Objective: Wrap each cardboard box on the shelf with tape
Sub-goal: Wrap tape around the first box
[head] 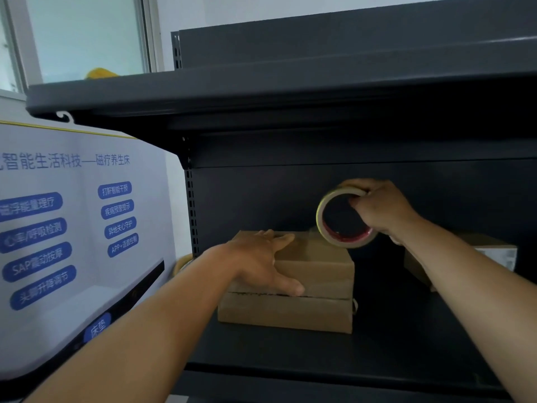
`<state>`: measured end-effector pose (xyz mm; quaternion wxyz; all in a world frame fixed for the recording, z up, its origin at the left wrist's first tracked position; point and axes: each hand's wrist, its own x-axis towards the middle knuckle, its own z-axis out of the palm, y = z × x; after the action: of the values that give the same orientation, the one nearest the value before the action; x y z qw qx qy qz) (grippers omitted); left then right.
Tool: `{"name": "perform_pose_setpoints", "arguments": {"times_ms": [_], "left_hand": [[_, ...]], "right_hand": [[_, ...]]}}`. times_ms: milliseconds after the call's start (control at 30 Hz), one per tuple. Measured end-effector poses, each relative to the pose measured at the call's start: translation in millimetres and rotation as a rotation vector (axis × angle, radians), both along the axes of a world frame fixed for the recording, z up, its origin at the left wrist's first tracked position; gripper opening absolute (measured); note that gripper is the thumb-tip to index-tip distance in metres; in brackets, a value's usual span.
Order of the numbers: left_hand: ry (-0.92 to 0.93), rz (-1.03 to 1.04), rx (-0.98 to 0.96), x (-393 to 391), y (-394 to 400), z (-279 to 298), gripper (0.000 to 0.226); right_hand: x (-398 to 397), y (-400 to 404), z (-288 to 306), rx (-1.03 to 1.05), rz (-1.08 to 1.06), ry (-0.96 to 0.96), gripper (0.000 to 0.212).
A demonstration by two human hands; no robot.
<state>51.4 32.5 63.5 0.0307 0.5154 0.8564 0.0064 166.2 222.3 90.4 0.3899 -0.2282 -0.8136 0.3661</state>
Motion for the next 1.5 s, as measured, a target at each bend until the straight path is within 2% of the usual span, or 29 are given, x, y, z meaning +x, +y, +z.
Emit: {"name": "perform_pose_setpoints", "arguments": {"times_ms": [233,367,567,633,733,833,933,1100,1500], "left_hand": [[0.007,-0.040,-0.001,4.8,1.5,7.3,0.102],[-0.027,-0.008,-0.020,8.0,16.8,13.8,0.106],[0.009,-0.068,-0.053,14.4,33.3,5.0,0.113],[-0.008,-0.071,-0.054,13.2,32.9,4.6,0.112],[-0.019,-0.078,-0.042,11.8,33.2,3.1,0.112],[-0.004,-0.097,-0.015,11.2,32.9,0.6,0.112],[-0.012,-0.099,-0.009,11.0,32.2,0.7,0.110],[0.015,-0.104,0.000,9.8,31.6,-0.2,0.110],[0.017,-0.110,-0.017,5.7,34.2,-2.6,0.110]], "right_hand": [[1.1,-4.0,-2.2,-0.015,0.038,0.025,0.033],[-1.3,-5.9,-6.3,-0.087,0.069,0.100,0.035],[-3.4,-6.7,-6.0,-0.066,0.061,0.085,0.041],[-6.4,-8.3,-12.1,-0.146,0.048,0.169,0.041],[-11.5,-15.0,-31.8,-0.387,0.048,0.375,0.038],[-13.1,-20.7,-44.1,-0.472,0.047,0.443,0.025],[-9.3,-13.4,-38.0,-0.434,-0.026,0.452,0.013],[-4.8,-8.0,-29.5,-0.414,-0.006,0.438,0.031],[30.0,22.7,-55.8,-0.446,-0.072,0.383,0.036]]}}
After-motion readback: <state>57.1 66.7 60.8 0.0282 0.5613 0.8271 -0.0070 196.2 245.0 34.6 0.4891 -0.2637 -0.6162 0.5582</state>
